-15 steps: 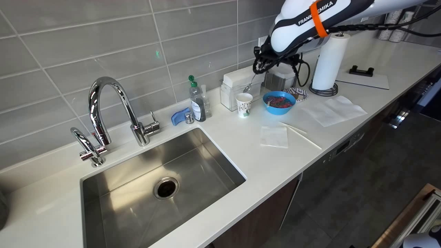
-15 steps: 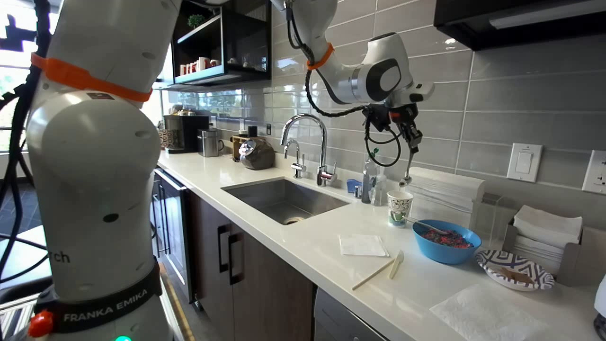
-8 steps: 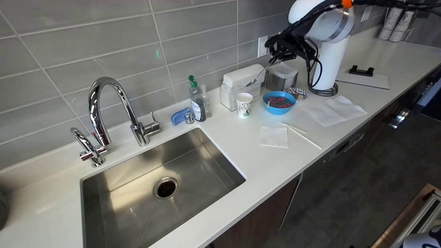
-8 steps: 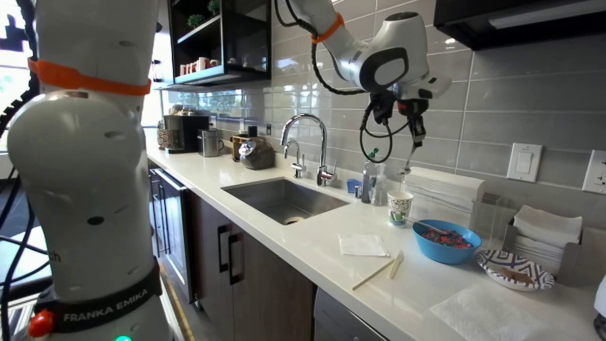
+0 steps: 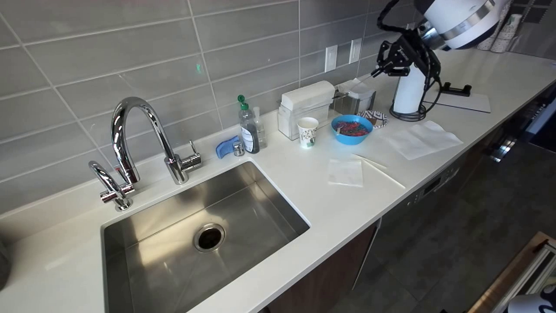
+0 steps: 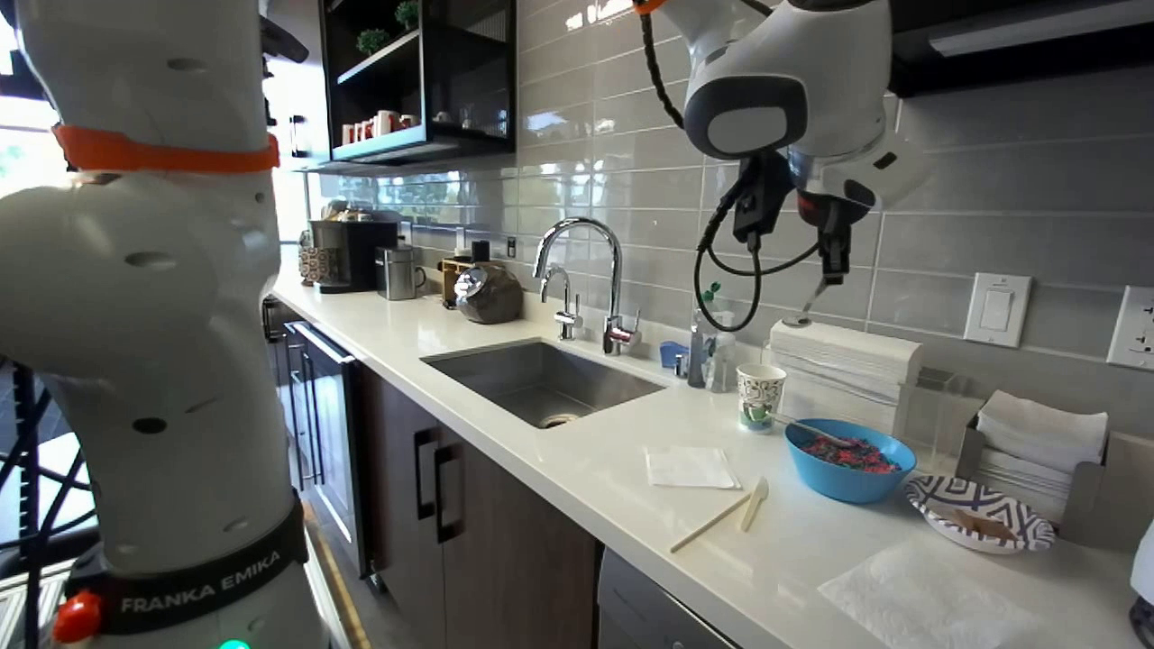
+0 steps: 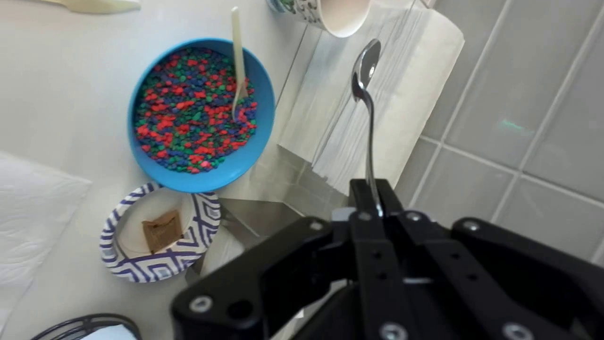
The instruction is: Pick up the spoon from the cup and put it in the bowl
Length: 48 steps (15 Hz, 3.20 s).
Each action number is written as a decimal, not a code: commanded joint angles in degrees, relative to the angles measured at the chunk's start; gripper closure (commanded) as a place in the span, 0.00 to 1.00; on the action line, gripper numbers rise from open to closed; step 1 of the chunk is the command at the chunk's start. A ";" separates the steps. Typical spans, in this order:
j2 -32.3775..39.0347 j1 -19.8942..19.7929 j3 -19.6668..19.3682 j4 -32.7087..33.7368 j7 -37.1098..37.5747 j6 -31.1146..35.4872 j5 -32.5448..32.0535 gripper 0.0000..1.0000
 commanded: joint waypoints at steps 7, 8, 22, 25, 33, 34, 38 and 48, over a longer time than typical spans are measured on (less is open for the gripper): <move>-0.74 -0.50 -4.85 -1.46 -3.82 -6.64 0.74 0.99; -0.33 -0.30 -5.10 -0.98 -4.34 -7.34 0.75 0.99; 9.03 -0.97 -9.29 1.69 -10.82 -3.98 5.02 0.99; 10.50 -0.86 -8.52 1.90 -11.99 -0.88 5.61 0.99; 13.56 -0.54 -4.84 1.65 -19.49 8.99 9.61 0.99; 13.77 -0.64 -4.41 1.62 -20.40 9.38 10.23 0.99; 15.26 -0.99 -2.89 1.99 -25.41 12.45 13.61 0.99; 18.08 -0.99 -1.78 3.29 -33.12 14.58 21.33 0.99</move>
